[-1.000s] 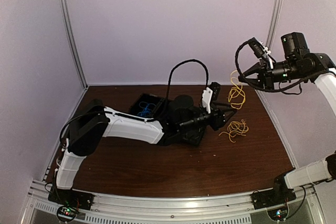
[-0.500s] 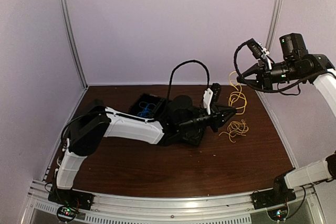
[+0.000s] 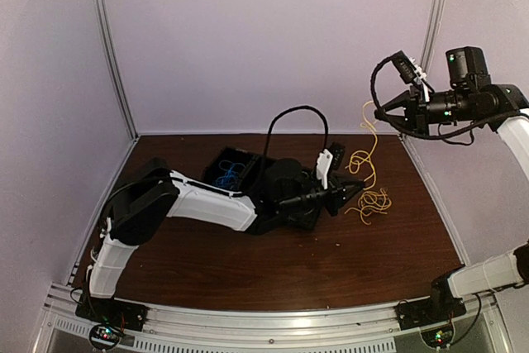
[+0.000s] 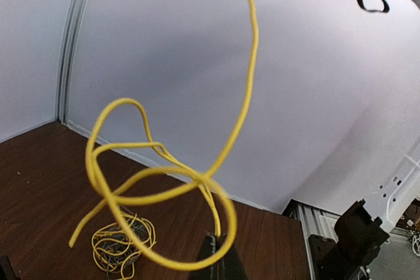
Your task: Untangle the cables
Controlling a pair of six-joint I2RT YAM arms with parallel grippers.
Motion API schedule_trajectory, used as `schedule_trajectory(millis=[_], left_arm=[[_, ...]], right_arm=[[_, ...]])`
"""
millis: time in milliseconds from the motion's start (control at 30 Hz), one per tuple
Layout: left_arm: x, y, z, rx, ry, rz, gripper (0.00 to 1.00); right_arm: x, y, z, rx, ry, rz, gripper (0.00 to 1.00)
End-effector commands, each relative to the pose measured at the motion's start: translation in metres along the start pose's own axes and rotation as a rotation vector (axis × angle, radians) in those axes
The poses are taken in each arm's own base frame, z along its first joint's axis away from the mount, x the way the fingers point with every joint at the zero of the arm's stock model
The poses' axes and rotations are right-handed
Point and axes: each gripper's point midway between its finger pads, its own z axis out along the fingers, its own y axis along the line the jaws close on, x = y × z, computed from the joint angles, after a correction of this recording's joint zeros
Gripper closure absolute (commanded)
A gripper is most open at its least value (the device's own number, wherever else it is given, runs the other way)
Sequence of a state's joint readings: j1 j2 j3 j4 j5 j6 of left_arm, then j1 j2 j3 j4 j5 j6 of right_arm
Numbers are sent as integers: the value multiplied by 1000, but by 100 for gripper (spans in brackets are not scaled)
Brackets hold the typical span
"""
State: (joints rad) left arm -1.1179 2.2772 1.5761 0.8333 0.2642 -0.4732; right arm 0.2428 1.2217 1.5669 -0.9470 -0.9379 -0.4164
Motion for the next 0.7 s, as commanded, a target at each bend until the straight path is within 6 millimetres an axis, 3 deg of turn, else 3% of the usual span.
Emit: schedule_trajectory(millis=[0, 167, 533, 667], left_arm=[[44, 20, -16, -72, 111, 9, 100], [68, 28, -41, -130, 168, 14, 100], [99, 32, -88, -210, 247, 13, 100], [100, 30, -96, -215, 256, 14, 100]], right_arm=[[-53, -9, -25, 142, -129, -100, 100], [-82, -24, -28, 192, -219, -88, 100], [-120, -48, -36, 281, -310, -97, 100], [-141, -52, -46, 316, -346, -127, 100]])
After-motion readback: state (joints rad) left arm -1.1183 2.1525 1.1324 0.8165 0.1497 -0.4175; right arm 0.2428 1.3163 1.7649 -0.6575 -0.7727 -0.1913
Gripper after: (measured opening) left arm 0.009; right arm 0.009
